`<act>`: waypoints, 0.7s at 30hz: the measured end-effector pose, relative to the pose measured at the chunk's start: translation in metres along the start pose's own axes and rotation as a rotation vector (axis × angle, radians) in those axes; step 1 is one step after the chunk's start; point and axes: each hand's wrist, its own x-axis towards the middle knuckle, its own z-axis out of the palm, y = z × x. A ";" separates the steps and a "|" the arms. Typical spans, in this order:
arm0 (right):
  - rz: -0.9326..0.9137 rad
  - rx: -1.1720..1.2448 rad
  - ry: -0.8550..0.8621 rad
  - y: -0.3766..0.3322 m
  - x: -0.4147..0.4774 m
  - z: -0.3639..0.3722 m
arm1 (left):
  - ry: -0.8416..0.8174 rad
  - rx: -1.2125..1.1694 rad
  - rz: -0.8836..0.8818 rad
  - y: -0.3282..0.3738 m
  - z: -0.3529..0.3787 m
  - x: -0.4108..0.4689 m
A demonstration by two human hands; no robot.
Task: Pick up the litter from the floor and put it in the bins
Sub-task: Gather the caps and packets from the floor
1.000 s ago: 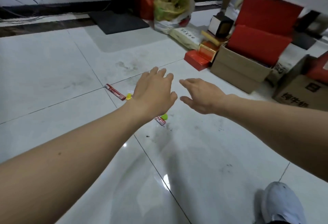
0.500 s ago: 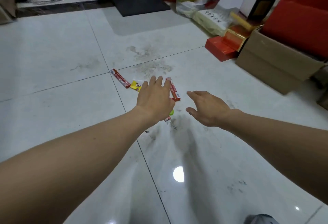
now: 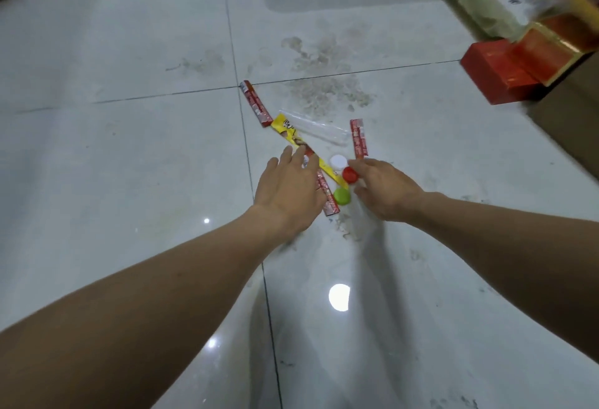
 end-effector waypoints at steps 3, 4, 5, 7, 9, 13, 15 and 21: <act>-0.033 -0.025 -0.005 0.009 0.022 0.011 | -0.017 0.001 -0.023 -0.004 0.007 0.003; -0.043 -0.024 -0.006 0.012 0.027 0.014 | -0.023 0.004 -0.034 -0.004 0.009 0.003; -0.051 -0.024 -0.005 0.015 0.031 0.017 | -0.027 0.008 -0.045 -0.005 0.011 0.004; -0.074 -0.028 0.007 0.018 0.037 0.022 | -0.034 0.014 -0.054 -0.006 0.014 0.006; -0.081 -0.033 0.045 0.020 0.040 0.024 | -0.035 0.014 -0.056 -0.004 0.016 0.007; -0.089 -0.015 0.090 0.022 0.042 0.030 | -0.045 -0.007 -0.058 0.002 0.022 0.009; -0.098 -0.013 0.096 0.023 0.041 0.032 | -0.044 -0.019 -0.051 0.006 0.025 0.010; -0.140 0.050 0.117 0.032 0.037 0.032 | 0.006 -0.080 -0.021 0.022 0.034 0.020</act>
